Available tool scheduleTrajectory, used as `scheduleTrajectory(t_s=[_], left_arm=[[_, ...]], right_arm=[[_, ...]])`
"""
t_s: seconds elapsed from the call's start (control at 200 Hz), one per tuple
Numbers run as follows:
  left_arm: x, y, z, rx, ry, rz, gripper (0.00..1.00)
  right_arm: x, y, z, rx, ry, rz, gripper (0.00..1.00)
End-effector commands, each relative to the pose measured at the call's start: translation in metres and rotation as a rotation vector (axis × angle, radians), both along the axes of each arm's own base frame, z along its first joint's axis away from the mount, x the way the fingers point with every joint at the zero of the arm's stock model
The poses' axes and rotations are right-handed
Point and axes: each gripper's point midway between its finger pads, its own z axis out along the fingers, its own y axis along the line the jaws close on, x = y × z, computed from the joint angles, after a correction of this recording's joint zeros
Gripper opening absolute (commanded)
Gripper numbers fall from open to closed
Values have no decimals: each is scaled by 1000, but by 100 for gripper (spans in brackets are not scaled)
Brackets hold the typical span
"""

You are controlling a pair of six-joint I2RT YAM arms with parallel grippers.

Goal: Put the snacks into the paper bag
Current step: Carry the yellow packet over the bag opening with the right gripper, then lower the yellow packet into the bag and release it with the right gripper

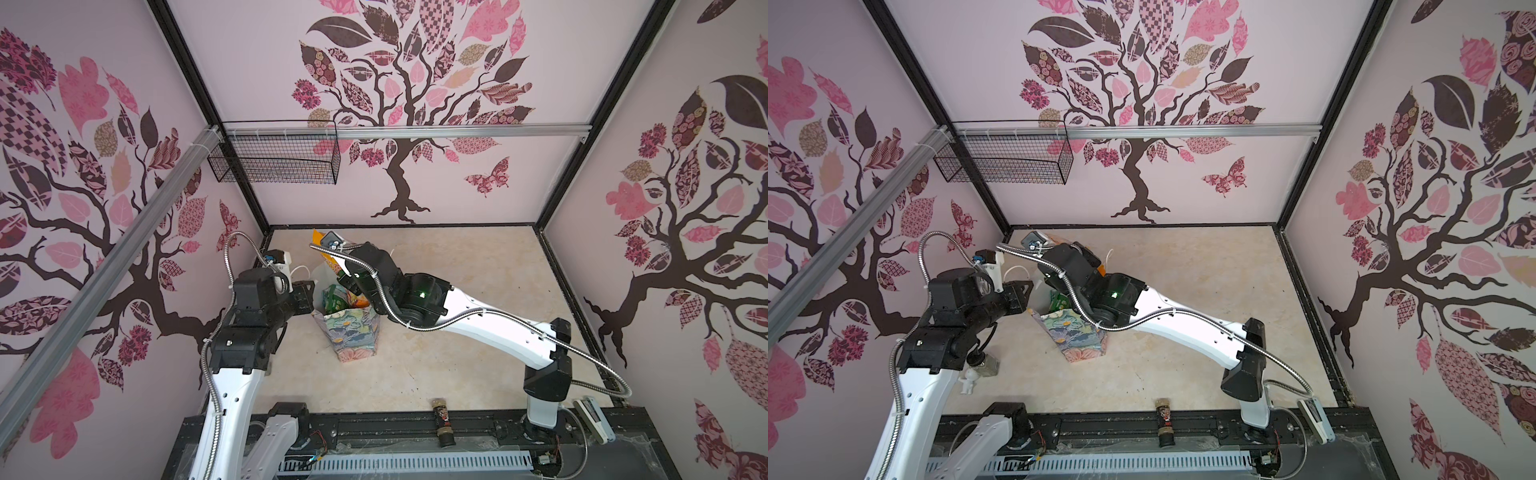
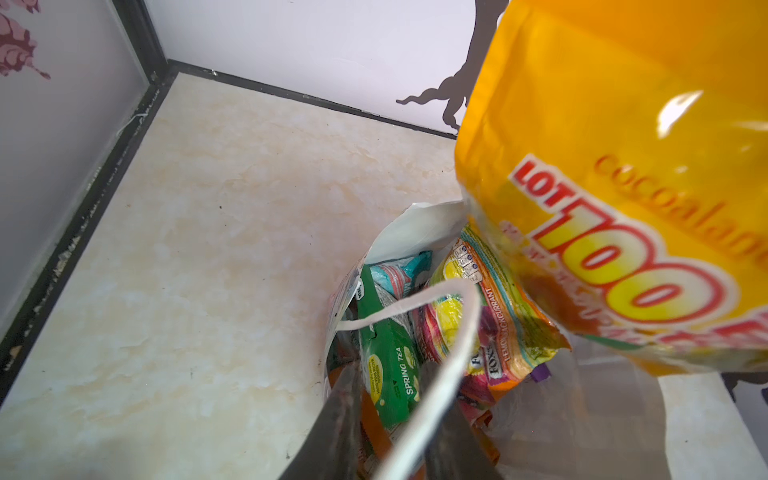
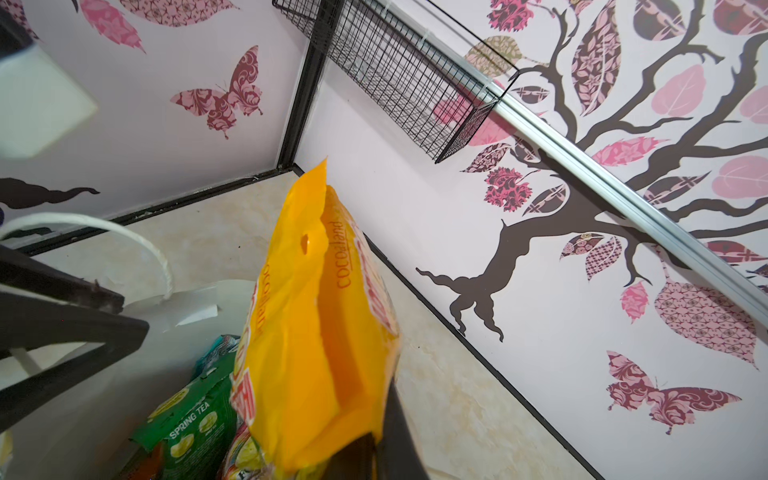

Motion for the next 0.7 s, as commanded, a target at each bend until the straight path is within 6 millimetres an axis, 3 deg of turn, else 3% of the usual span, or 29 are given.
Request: scheduleTrajectory(t_s=[0.0,0.25,0.49,0.695], left_arm=[[1,1,-7,-1,8,-1,24],[3,4,-10,0,22,15,12],[2,6,-9,6,15,25,8],[2,9,-8,9,14,43,4]], right_arm=[[3,-1,34,146,-37,-20,0],[4,-2,21,174,-23,-32,0],[1,11,3,189,32,6,0],[-5,10,-16,167,88,26,0]])
